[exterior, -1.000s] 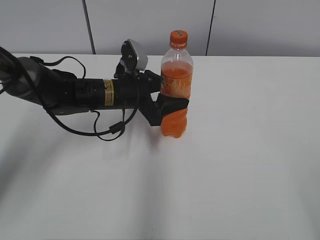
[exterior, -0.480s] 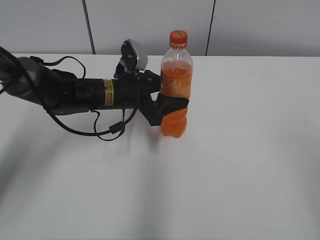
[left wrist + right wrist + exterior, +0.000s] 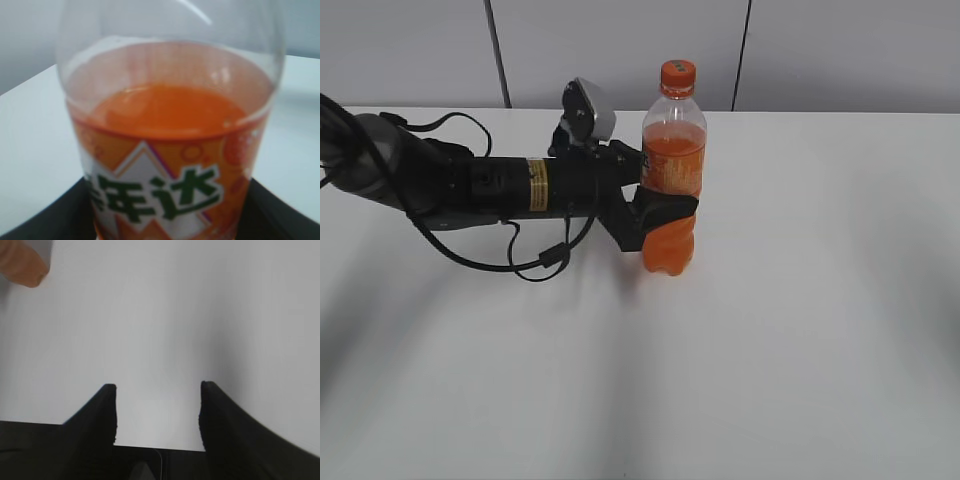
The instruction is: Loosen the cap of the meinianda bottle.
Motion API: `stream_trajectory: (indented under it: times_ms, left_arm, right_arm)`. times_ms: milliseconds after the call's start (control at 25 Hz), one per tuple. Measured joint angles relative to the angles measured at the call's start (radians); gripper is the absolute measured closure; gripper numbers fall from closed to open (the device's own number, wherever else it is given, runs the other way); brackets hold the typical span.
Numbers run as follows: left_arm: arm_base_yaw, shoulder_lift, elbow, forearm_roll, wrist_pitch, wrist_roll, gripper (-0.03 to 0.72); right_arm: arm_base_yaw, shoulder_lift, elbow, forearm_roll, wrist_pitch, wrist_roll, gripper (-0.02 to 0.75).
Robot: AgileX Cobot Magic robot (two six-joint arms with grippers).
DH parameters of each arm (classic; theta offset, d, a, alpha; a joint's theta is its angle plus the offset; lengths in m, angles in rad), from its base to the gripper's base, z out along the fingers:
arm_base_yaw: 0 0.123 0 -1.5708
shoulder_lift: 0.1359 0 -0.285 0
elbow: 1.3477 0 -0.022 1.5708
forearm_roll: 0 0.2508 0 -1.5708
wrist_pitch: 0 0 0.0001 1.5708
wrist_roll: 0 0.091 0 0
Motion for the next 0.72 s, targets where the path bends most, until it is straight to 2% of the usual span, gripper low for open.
stream_trajectory:
  times_ms: [440,720]
  left_arm:
    - [0.000,0.000,0.000,0.000,-0.001,0.000,0.249]
    - [0.000,0.000,0.000,0.000,-0.002,0.000,0.249]
  right_arm:
    - [0.000,0.399,-0.315,0.000,0.120,-0.010,0.342]
    - [0.000,0.582,-0.555,0.001,0.125,-0.012,0.342]
